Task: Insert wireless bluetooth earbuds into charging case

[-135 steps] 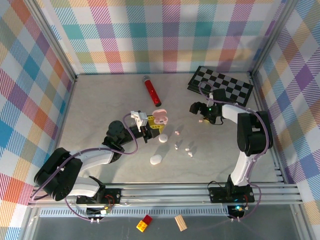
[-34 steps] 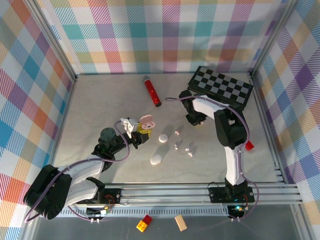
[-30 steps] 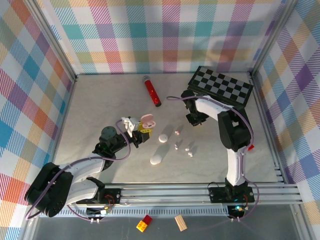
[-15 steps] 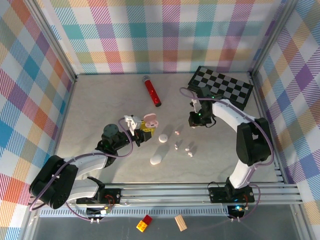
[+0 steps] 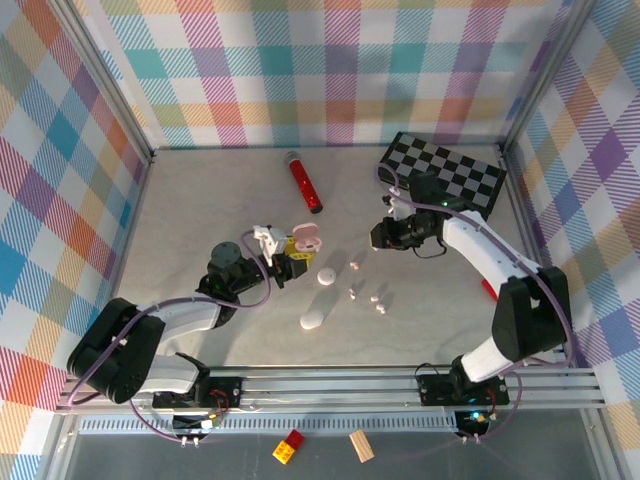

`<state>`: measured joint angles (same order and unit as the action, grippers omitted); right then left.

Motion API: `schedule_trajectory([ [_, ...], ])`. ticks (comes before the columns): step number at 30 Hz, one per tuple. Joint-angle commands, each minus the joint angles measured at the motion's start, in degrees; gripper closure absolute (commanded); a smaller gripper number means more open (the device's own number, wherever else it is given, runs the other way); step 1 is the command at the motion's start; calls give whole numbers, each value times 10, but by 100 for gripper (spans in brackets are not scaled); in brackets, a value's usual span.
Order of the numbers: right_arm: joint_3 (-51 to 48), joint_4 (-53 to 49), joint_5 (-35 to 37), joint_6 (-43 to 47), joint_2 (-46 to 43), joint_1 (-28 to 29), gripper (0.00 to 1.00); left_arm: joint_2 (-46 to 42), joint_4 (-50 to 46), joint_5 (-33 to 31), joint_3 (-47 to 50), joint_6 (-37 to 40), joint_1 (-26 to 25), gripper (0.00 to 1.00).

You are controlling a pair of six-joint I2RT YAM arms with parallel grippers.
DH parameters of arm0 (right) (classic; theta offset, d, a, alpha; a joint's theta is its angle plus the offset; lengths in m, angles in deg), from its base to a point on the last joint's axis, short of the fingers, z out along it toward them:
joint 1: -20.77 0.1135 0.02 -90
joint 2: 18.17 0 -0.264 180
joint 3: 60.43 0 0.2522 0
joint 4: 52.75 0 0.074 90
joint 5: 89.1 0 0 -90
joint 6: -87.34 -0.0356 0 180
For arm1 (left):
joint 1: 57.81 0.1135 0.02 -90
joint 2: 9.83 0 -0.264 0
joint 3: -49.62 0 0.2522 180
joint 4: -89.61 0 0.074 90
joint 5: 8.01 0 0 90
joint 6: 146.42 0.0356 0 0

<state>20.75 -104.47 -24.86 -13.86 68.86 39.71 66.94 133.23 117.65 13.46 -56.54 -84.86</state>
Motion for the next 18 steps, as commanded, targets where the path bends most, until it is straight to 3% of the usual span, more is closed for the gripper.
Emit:
schedule_trajectory([
  [1, -5, 18, -72, -10, -34, 8, 78, 14, 42, 28, -22, 13, 6, 68],
  [12, 19, 18, -99, -15, -70, 67, 78, 29, 41, 34, -39, 22, -2, 68],
  [18, 40, 21, -119, -80, -50, 69, 77, 25, 32, 36, -39, 27, -2, 68],
])
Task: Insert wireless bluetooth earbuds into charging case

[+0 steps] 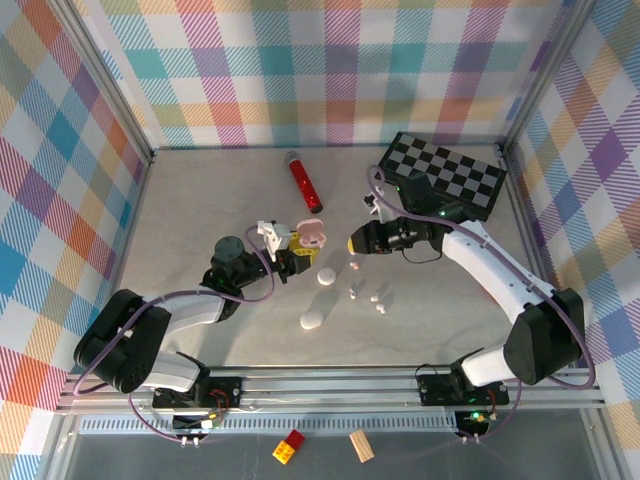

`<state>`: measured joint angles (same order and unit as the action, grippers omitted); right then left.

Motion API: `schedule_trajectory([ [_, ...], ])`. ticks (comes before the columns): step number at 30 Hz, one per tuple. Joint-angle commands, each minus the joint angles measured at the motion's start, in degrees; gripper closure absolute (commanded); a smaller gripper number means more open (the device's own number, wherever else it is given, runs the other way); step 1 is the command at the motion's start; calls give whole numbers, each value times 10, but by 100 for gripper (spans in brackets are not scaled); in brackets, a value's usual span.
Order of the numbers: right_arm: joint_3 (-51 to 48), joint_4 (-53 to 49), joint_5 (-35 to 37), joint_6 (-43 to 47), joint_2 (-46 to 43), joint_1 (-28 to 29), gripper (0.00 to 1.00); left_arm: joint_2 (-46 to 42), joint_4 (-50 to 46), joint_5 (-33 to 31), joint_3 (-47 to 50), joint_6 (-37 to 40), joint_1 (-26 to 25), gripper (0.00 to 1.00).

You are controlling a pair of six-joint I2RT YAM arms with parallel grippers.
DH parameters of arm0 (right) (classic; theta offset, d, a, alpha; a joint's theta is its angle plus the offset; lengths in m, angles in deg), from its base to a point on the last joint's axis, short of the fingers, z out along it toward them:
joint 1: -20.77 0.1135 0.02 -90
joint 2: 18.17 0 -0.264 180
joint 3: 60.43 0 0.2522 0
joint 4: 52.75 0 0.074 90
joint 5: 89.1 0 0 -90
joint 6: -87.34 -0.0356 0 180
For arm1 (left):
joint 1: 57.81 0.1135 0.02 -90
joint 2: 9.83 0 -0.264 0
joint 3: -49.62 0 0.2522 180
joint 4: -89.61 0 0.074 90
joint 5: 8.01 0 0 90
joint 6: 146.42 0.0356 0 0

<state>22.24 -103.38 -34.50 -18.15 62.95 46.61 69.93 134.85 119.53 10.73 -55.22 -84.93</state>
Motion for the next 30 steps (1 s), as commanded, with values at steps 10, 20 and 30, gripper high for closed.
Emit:
schedule_trajectory([
  [10, 44, -17, 16, -69, 38, 0, 79, -9, 17, 18, -4, 18, -3, 68],
  [20, 77, -53, 16, -23, 33, 29, 79, -5, 30, 33, -4, 28, -6, 68],
  [30, 130, -59, 23, 19, 38, 89, 79, -4, 23, 41, -10, 33, -7, 70],
])
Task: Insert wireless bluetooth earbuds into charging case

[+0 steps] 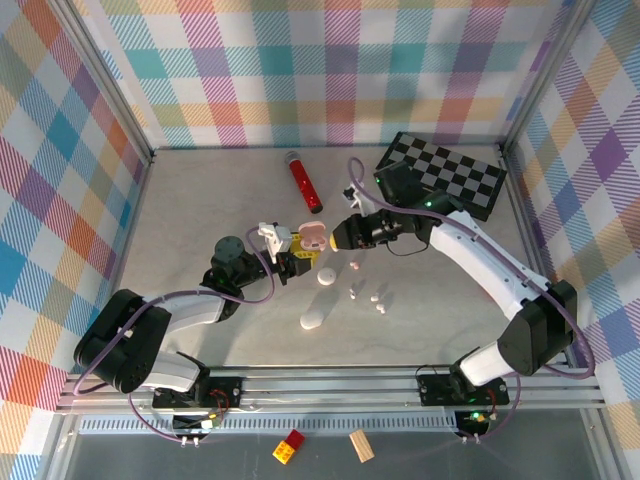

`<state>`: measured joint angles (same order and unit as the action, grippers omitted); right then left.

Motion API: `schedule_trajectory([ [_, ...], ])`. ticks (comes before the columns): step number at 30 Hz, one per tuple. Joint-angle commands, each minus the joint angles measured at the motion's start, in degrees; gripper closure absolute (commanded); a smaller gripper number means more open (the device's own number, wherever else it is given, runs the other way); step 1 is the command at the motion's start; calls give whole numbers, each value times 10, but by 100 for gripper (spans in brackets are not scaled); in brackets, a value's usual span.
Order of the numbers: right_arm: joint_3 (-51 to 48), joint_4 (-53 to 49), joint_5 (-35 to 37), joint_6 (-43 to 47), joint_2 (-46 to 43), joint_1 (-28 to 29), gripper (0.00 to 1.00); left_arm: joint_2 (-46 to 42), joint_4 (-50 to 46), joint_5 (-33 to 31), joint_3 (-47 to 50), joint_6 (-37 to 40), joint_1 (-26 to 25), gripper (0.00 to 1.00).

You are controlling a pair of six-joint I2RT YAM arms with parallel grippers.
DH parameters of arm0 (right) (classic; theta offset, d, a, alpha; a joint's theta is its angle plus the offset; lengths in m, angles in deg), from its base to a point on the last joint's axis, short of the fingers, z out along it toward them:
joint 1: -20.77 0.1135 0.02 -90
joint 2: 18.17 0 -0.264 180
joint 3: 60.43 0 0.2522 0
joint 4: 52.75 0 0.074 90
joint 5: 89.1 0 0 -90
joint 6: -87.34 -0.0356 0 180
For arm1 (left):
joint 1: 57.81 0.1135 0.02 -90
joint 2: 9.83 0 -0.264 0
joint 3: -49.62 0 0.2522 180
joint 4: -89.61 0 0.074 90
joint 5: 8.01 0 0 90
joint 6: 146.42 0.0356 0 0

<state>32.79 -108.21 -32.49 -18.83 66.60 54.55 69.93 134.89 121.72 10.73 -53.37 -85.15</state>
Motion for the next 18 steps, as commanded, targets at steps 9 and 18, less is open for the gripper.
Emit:
schedule_trajectory([
  [9, 67, -17, 17, 45, 47, 22, 79, -7, 23, 30, -12, 17, -6, 72],
  [18, 79, -17, 22, 49, 72, 22, 79, -8, 23, 45, -13, 20, -6, 73],
])
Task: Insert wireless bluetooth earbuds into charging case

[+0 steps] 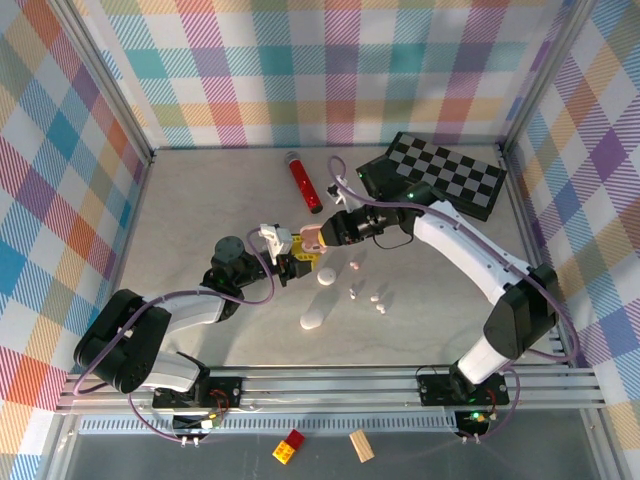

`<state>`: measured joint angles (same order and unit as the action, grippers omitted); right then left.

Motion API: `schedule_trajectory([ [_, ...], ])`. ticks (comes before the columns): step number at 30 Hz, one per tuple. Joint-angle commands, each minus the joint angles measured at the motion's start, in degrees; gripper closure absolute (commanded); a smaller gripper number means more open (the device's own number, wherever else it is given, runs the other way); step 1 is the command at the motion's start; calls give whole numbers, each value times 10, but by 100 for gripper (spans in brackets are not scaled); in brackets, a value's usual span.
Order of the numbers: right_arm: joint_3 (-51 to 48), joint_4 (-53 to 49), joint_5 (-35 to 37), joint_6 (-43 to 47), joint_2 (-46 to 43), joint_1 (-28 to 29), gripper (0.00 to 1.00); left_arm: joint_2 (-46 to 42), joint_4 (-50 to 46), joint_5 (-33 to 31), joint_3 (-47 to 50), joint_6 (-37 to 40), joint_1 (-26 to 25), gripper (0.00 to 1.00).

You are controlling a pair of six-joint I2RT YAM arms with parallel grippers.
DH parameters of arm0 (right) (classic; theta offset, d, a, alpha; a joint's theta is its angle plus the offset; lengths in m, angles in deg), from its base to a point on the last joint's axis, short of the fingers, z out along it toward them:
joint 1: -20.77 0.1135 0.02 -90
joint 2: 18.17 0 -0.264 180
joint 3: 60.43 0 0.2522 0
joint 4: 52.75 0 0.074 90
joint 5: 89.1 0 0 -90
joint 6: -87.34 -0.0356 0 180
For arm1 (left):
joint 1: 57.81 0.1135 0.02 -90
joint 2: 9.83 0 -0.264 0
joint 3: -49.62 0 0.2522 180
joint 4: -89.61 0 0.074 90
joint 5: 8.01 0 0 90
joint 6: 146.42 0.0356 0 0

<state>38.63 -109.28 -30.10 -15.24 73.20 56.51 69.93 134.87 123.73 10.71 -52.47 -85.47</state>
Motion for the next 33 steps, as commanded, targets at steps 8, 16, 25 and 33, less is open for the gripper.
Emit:
schedule_trajectory([
  [8, 18, -1, -4, 13, 15, 2, 79, -15, 24, 23, -10, 12, -3, 73],
  [16, 15, -5, -4, 16, 17, 2, 72, -23, 21, 19, -11, 10, -3, 73],
  [25, 13, -15, 7, 21, -3, 2, 58, -22, 21, 19, -10, 9, -2, 73],
  [33, -66, 38, 34, 35, -101, 0, 51, -15, 35, 4, -2, -1, 8, 73],
])
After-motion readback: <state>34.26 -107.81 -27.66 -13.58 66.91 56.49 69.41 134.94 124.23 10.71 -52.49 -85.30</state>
